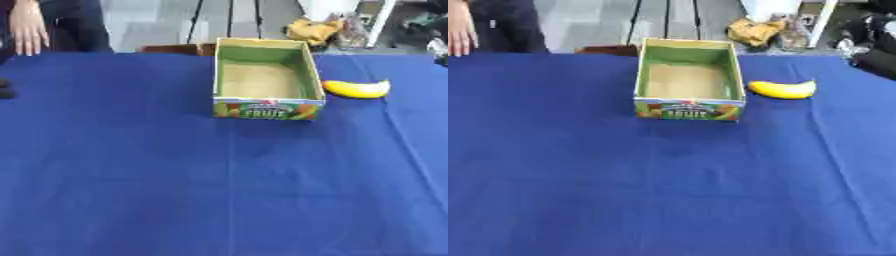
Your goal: Pick up objects on the table and place them in the box.
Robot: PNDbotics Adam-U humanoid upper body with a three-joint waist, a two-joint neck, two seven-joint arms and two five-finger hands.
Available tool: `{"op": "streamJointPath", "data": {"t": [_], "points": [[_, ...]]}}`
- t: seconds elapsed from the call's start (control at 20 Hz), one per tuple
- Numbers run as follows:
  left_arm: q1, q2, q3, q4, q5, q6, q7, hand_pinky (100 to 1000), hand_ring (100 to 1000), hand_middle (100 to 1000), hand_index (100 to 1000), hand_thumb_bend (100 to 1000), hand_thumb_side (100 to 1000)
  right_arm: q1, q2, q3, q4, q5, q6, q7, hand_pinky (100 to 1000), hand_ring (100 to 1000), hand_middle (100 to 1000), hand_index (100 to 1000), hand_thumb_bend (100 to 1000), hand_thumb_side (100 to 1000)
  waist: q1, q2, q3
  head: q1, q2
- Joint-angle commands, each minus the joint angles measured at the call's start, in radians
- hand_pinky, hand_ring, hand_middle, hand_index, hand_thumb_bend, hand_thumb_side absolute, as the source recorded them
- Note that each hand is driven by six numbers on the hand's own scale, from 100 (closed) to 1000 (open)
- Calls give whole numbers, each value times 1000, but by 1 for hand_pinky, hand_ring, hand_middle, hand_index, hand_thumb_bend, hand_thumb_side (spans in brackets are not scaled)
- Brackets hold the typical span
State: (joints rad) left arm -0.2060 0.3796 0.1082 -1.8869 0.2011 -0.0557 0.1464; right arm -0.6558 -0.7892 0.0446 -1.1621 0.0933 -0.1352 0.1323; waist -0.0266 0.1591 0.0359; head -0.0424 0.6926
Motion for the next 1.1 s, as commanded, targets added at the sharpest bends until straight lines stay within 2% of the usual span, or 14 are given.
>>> {"op": "streamJointPath", "data": {"t": [0.05, 0.5, 0.65, 0.95, 1.1], "points": [[-15, 17, 1, -16, 4, 0, -4, 608, 606, 609, 757, 521, 762, -34, -49, -1, 12, 43, -3, 19, 528, 705, 629, 792, 100, 486, -2, -11, 5, -4, -12], [-25, 18, -7, -18, 9, 1, -13, 608, 604, 607, 757, 520, 765, -100, -41, 6, 98, 178, -7, 76, 549, 736, 661, 809, 168, 395, -11, 12, 45, -23, -20], [-31, 19, -13, -21, 11, 1, -19, 608, 603, 607, 757, 519, 766, -127, -37, 7, 148, 250, -8, 97, 566, 753, 679, 821, 212, 343, -14, 25, 66, -37, -25], [-41, 18, -18, -24, 14, 4, -26, 607, 602, 606, 757, 518, 769, -181, -23, -5, 256, 400, -11, 147, 602, 782, 724, 841, 410, 206, -21, 48, 107, -62, -28], [-43, 20, -21, -24, 16, 5, -29, 607, 602, 605, 757, 518, 770, -205, -16, -16, 300, 452, -16, 168, 609, 782, 726, 838, 449, 171, -24, 56, 122, -70, -28]]}}
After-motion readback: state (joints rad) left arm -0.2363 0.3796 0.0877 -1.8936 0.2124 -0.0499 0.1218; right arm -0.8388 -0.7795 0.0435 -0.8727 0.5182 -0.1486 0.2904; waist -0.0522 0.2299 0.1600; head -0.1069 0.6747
